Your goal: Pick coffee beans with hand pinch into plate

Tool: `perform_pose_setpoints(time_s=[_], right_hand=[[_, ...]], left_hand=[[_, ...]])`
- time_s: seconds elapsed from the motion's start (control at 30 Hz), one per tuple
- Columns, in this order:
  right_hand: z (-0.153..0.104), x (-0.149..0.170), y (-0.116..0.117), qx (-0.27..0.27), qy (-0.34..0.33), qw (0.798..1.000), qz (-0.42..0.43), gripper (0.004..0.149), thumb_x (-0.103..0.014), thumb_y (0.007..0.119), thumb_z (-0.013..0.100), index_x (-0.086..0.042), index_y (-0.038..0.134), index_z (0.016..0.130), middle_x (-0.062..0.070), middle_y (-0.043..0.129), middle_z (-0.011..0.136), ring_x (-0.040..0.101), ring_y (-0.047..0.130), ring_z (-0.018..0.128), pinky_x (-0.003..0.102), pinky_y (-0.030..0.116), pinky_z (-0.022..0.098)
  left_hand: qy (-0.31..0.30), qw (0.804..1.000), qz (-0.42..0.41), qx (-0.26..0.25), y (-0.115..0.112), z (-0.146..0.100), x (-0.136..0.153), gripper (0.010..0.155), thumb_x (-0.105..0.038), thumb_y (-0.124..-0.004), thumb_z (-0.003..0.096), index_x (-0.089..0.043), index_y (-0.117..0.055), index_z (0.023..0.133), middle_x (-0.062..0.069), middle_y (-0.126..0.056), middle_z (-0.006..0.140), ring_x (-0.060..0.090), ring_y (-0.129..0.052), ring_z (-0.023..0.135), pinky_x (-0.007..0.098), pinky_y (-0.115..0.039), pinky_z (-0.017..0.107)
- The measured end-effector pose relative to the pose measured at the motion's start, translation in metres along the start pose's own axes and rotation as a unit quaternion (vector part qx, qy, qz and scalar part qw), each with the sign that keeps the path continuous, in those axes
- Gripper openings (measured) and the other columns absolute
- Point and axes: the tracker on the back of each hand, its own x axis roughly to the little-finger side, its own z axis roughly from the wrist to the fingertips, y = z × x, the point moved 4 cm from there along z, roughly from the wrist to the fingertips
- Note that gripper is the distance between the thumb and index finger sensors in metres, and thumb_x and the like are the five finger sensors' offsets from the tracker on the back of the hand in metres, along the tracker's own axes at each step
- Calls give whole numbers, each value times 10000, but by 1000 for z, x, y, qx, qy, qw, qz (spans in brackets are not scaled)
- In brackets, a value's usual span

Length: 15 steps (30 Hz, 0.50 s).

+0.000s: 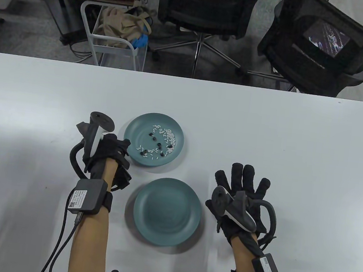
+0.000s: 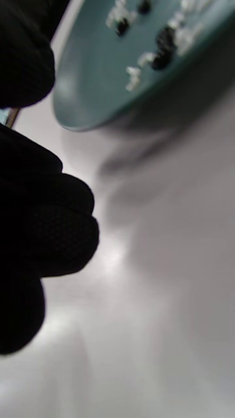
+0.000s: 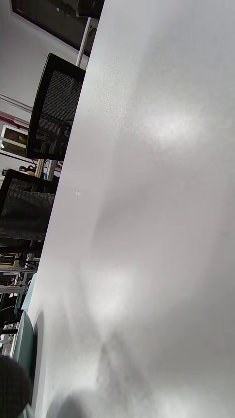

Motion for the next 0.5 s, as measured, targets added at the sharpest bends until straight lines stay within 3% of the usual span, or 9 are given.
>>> perform_pose_setpoints(time_s=[0.07,0.13,0.27,0.47,0.5], right_hand=[[-1,0,0,-2,0,1000,2,811,-730,620,396,-453,141,989,28,-97,1072,361,-97,1009,747,56,649],[0,-1,0,-3,-1,1000,4,808,-728,620,397,-453,143,989,29,-95,1072,362,-96,1010,747,56,649],[1,-2,1,-5,-5,1000,6,803,-713,627,403,-446,151,992,30,-83,1077,363,-82,1014,747,59,650],[1,-2,1,-3,-4,1000,9,797,-707,629,404,-439,169,997,48,-63,1084,365,-63,1020,747,66,652],[1,-1,2,-7,-4,1000,11,796,-705,629,404,-439,169,997,49,-62,1084,364,-61,1022,747,67,652]], left_hand=[[10,1000,11,20,-13,5,0,623,-644,-800,376,-235,-792,845,-18,-993,655,158,-1051,429,296,-887,245],[14,1000,2,-9,-14,5,-1,616,-649,-817,362,-225,-809,808,-30,-1015,573,139,-1064,354,277,-892,205],[14,1000,3,-18,-17,4,-1,613,-668,-827,345,-222,-830,766,-61,-1034,507,102,-1079,282,240,-907,135],[12,998,-61,14,-30,7,6,580,-633,-873,346,-236,-786,759,-143,-1048,449,6,-1118,226,172,-964,109],[8,994,-103,41,-36,9,9,560,-609,-880,359,-237,-769,763,-157,-1041,461,-9,-1131,245,160,-994,133]])
